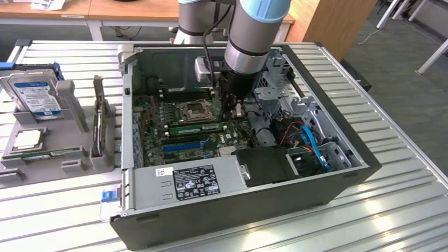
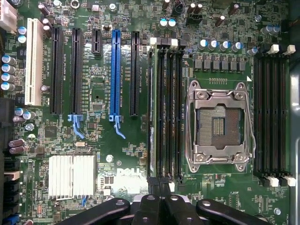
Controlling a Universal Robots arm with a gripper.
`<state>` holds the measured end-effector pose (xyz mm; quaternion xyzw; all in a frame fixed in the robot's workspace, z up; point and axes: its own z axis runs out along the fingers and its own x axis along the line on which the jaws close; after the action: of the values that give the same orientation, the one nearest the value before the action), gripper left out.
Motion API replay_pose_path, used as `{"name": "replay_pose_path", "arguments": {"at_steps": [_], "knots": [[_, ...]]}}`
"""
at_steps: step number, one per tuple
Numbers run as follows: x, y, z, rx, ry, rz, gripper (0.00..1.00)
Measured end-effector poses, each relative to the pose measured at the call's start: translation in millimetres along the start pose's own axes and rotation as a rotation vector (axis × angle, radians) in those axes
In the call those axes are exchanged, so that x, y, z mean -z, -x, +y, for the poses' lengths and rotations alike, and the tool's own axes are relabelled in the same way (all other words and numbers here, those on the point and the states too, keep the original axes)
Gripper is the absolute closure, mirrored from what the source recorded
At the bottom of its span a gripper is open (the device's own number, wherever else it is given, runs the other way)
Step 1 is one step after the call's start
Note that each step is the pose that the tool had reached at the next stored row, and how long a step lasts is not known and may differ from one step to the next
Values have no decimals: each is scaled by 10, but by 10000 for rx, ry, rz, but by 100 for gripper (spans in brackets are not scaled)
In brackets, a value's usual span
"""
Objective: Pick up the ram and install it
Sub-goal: 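Press down the ram until it locks into place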
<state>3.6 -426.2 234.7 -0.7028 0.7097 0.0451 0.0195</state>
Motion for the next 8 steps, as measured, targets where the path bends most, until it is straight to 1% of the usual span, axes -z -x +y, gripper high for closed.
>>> {"name": "replay_pose_path", "arguments": {"at_steps": [8], "knots": [[-46, -4, -2, 0, 0, 0, 90]]}}
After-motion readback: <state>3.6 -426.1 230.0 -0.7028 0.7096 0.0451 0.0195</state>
